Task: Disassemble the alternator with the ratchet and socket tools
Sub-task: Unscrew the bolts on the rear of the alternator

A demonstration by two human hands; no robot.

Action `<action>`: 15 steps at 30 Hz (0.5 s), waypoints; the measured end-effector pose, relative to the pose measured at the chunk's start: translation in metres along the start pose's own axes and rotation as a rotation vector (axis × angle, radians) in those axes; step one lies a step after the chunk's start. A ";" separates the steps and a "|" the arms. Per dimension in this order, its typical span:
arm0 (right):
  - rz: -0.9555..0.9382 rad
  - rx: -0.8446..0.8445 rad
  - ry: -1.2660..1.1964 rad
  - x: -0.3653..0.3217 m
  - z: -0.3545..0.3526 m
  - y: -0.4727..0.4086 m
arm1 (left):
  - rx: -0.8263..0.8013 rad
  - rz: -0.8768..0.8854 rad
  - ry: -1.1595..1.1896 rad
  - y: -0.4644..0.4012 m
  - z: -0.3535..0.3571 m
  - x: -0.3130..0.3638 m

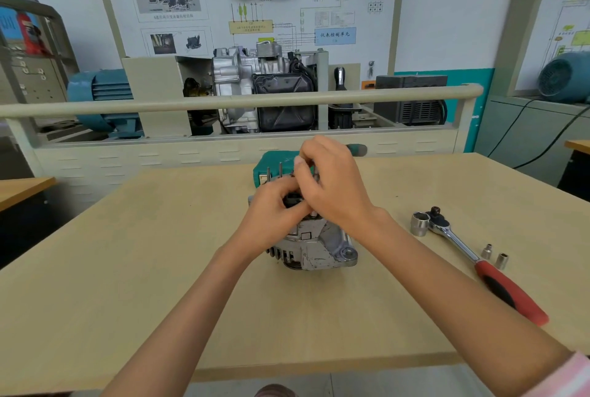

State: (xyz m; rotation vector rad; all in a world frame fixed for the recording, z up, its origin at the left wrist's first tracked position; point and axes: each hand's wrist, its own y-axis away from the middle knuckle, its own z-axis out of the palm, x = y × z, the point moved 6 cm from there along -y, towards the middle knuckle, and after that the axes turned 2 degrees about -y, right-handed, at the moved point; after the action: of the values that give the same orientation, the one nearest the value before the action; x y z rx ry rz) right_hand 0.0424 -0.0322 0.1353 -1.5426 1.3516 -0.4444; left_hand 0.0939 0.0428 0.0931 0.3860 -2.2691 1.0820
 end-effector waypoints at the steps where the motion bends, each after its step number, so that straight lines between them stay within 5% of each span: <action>1: 0.012 0.030 0.109 -0.001 0.000 0.002 | 0.006 -0.009 0.004 0.001 0.000 0.000; 10: 0.055 -0.042 0.717 -0.021 0.005 0.003 | 0.083 -0.080 0.003 0.000 0.001 0.005; 15: 0.087 -0.038 0.642 -0.015 0.005 -0.002 | 0.040 -0.099 0.029 0.003 0.001 -0.001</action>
State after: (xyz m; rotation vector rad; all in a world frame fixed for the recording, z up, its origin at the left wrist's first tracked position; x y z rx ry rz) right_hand 0.0427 -0.0174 0.1401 -1.4170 1.9113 -0.9154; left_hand 0.0924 0.0435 0.0901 0.4904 -2.1820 1.0766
